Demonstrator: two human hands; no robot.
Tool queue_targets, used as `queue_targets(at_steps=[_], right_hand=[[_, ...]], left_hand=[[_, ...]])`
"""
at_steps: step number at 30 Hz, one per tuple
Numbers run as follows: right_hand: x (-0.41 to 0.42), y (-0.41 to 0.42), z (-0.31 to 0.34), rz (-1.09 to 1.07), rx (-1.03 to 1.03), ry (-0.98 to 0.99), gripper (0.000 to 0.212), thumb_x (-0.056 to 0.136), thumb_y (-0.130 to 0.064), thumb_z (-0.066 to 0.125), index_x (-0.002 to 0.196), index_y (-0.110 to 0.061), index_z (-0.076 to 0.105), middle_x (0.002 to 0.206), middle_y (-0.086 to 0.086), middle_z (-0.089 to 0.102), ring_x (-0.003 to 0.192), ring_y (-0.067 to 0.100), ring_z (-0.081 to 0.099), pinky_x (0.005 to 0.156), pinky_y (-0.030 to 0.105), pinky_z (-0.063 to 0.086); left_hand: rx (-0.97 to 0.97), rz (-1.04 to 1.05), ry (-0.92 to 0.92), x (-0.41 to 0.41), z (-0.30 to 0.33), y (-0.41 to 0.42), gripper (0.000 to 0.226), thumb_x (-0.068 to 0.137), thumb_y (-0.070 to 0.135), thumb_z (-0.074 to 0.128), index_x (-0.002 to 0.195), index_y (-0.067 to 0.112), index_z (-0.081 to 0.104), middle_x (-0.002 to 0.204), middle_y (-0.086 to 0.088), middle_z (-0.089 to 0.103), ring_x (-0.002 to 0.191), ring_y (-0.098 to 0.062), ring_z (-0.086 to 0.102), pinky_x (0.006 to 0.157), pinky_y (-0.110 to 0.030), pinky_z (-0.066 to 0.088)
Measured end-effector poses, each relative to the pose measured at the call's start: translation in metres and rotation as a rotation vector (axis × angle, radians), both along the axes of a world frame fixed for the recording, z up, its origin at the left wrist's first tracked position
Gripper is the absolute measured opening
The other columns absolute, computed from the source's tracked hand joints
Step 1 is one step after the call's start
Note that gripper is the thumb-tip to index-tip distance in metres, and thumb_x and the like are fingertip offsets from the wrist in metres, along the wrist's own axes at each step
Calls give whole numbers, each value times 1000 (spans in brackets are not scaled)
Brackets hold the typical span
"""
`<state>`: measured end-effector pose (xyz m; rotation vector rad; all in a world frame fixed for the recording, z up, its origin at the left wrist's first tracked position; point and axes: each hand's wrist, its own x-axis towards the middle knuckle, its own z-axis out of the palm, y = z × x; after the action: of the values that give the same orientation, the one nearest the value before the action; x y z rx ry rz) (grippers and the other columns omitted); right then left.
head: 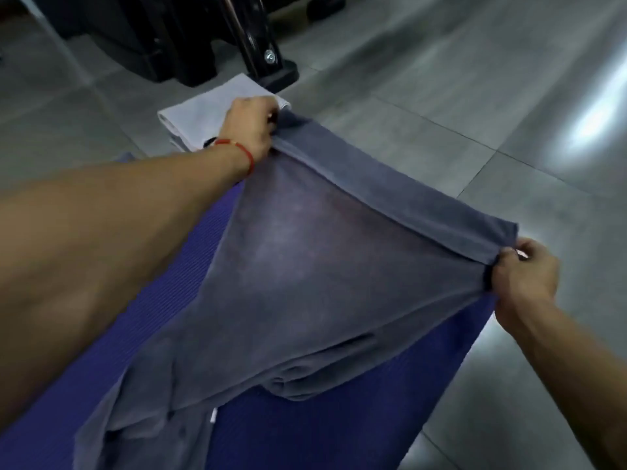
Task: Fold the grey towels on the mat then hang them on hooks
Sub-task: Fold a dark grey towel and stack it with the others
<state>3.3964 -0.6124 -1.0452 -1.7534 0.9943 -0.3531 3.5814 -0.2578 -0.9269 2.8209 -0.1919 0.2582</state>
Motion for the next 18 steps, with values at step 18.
queue_targets(at_steps=[18], right_hand=[[-39, 154, 20, 1312, -630, -148, 42, 84, -1, 68, 125, -7, 63, 124, 15, 60, 110, 37, 62, 98, 31, 40]], left_hand=[[222, 38, 299, -467, -146, 103, 74, 63, 34, 65, 136, 37, 52, 151, -9, 49, 136, -30, 44, 105, -64, 36]])
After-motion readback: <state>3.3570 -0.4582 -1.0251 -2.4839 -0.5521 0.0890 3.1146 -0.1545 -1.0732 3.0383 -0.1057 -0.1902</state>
